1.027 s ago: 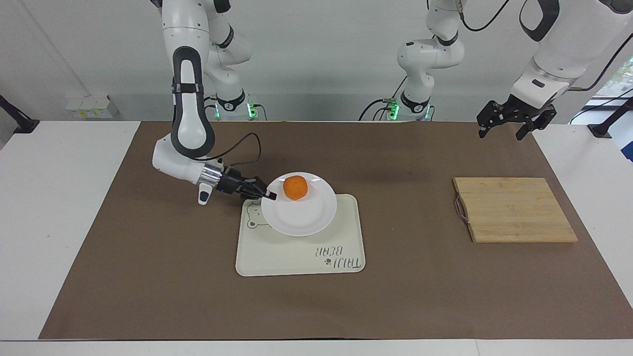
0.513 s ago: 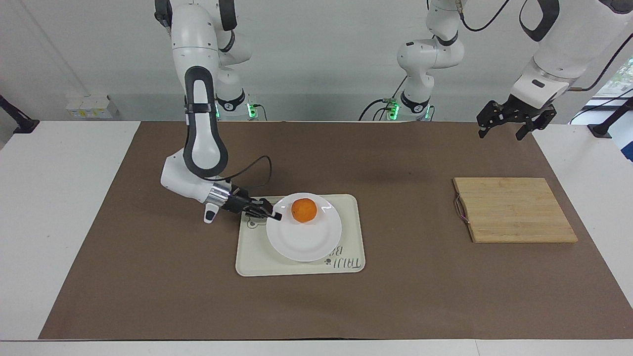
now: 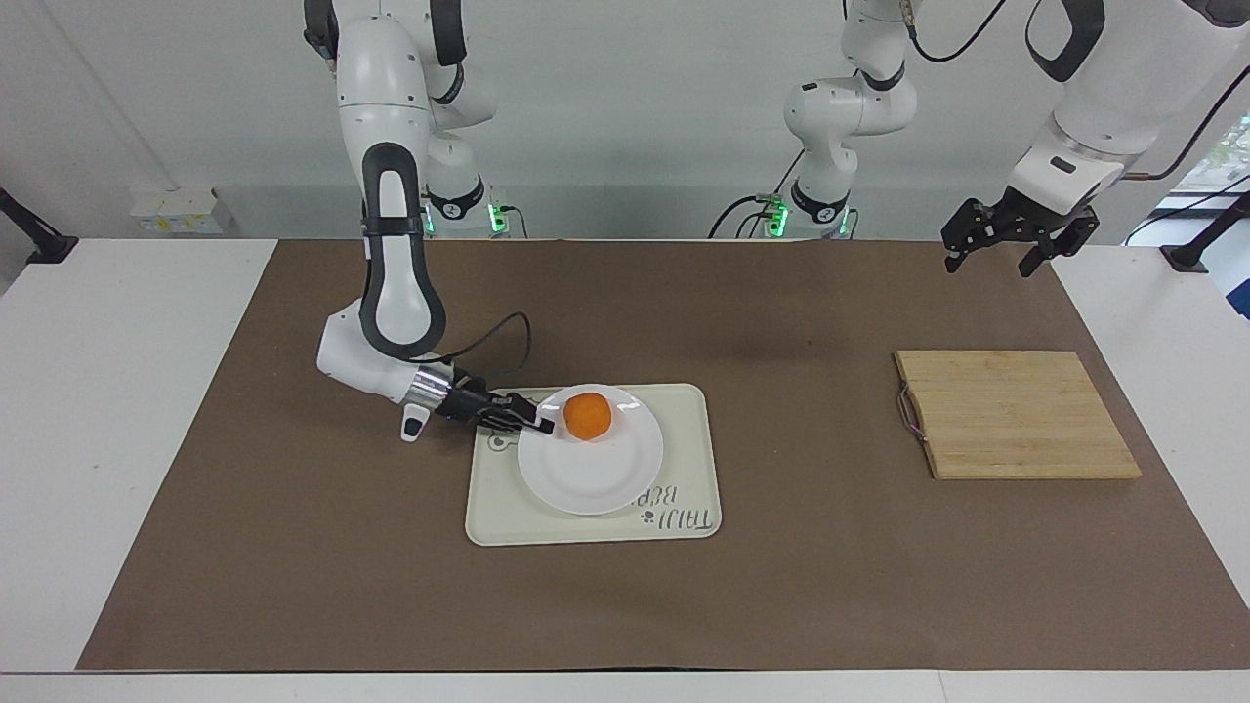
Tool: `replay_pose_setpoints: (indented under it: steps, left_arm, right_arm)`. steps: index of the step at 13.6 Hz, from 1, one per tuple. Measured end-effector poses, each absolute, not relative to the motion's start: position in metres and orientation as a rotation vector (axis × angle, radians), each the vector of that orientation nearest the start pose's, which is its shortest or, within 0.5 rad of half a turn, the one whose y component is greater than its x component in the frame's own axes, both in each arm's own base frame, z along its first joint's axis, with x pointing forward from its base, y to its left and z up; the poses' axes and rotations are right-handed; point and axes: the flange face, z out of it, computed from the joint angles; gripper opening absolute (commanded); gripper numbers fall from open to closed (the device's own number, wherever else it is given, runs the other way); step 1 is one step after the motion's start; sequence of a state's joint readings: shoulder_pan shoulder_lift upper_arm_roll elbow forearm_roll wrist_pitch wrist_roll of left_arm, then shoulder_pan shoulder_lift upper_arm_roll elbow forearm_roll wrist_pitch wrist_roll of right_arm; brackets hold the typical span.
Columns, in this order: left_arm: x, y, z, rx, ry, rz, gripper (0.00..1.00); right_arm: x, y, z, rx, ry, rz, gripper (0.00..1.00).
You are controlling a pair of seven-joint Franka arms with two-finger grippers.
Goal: Place orange and plate with both arms
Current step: 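Slide the plate with the right gripper onto the bear tray, then open the right gripper and withdraw it from the plate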
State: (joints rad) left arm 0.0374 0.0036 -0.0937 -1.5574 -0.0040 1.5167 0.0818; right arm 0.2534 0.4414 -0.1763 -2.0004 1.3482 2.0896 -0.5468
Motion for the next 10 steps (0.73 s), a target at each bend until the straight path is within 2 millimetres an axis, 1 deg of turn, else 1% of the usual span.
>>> replay_pose_setpoints:
  steps: [2, 3, 4, 5, 6, 8, 10]
  left_arm:
    - [0.549, -0.031, 0.624, -3.138, 0.217, 0.070, 1.00]
    - [0.549, -0.031, 0.624, -3.138, 0.217, 0.070, 1.00]
    - [0.549, -0.031, 0.624, -3.138, 0.217, 0.070, 1.00]
    - [0.549, -0.031, 0.624, -3.138, 0.217, 0.070, 1.00]
    - [0.549, -0.031, 0.624, -3.138, 0.217, 0.070, 1.00]
    - [0.549, -0.031, 0.624, -3.138, 0.217, 0.070, 1.00]
    - [0.549, -0.031, 0.624, -3.138, 0.217, 0.070, 1.00]
  right_arm:
    - [0.591, 0.097, 0.243, -2.154, 0.312, 0.031, 1.00]
    - [0.592, 0.096, 0.252, -2.180, 0.288, 0.033, 1.00]
    - [0.595, 0.093, 0.266, -2.220, 0.267, 0.040, 1.00]
    - [0.598, 0.090, 0.286, -2.277, 0.244, 0.047, 1.00]
    - [0.601, 0.085, 0.311, -2.347, 0.218, 0.047, 1.00]
    - [0.604, 0.075, 0.363, -2.499, 0.177, 0.020, 1.00]
    - [0.600, 0.066, 0.411, -2.638, 0.166, -0.023, 1.00]
